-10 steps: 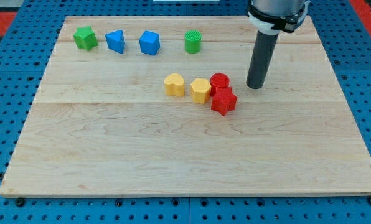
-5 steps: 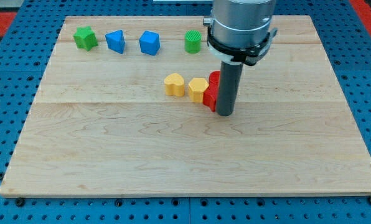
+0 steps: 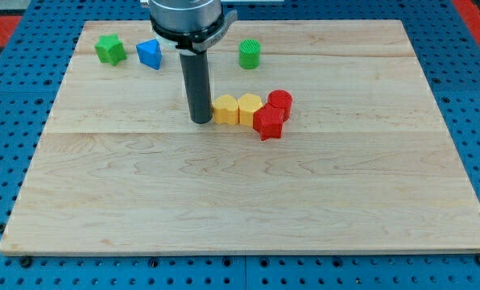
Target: Slide the red star into the yellow hexagon
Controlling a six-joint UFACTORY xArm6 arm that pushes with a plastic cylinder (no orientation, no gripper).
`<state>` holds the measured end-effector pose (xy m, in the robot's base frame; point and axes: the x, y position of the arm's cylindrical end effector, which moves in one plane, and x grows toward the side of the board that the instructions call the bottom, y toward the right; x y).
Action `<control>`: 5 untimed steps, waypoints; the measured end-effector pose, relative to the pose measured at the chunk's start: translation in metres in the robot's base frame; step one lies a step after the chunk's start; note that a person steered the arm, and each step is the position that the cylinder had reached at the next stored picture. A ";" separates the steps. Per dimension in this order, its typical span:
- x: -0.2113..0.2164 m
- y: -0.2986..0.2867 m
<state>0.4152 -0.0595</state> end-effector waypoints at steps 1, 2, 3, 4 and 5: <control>0.004 0.009; -0.004 -0.039; -0.034 -0.164; -0.084 -0.204; -0.139 -0.202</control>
